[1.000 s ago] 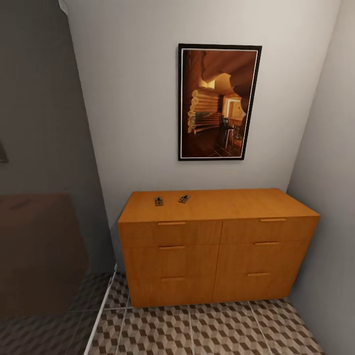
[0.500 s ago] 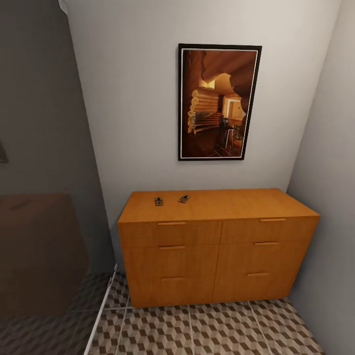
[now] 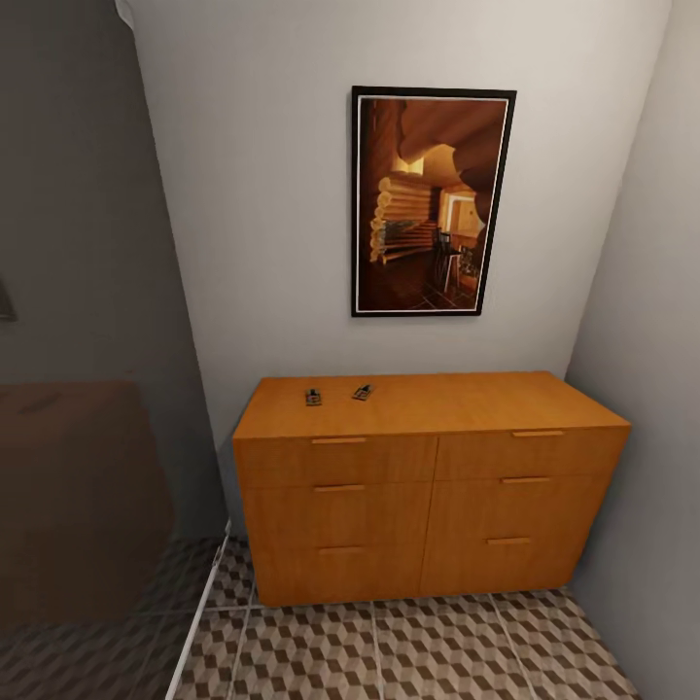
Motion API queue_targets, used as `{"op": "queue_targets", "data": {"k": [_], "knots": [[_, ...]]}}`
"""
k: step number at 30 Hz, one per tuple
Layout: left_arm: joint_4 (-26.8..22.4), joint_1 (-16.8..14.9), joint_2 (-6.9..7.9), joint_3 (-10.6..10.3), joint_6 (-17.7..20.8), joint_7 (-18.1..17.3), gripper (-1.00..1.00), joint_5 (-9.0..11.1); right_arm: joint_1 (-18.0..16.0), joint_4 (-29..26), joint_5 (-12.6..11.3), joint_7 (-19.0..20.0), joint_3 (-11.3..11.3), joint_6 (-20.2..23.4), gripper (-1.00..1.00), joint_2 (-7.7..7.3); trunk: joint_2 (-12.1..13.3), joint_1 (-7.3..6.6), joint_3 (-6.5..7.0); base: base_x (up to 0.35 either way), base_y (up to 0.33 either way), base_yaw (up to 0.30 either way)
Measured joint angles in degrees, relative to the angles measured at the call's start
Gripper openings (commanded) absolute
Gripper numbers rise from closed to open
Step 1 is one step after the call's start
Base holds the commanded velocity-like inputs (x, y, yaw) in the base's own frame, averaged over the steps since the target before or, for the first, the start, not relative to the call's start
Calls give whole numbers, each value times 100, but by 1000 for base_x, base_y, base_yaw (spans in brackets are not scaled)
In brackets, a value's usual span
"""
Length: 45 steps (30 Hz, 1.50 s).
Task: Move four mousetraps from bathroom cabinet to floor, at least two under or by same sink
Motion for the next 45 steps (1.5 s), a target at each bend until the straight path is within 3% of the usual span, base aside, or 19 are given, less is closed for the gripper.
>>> {"op": "queue_targets", "data": {"k": [39,42,43,45], "knots": [[-49,0,0,11,19,5,100,-6,0,0,-9,-8,0,-1,100,11,0,0,0,0,0,0],[-126,0,-9,4,18,2,100,-17,1,0,-9,-8,0,-1,100,12,0,0,0,0,0,0],[-465,-4,-17,-32,38,0,100,-54,-4,-3,0,-8,0,23,100,0,0,0,1,0,0,0],[-651,-2,-18,-30,50,8,100,-57,-5,-5,-1,-8,-3,44,100,-9,0,0,0,0,0,0]]}}
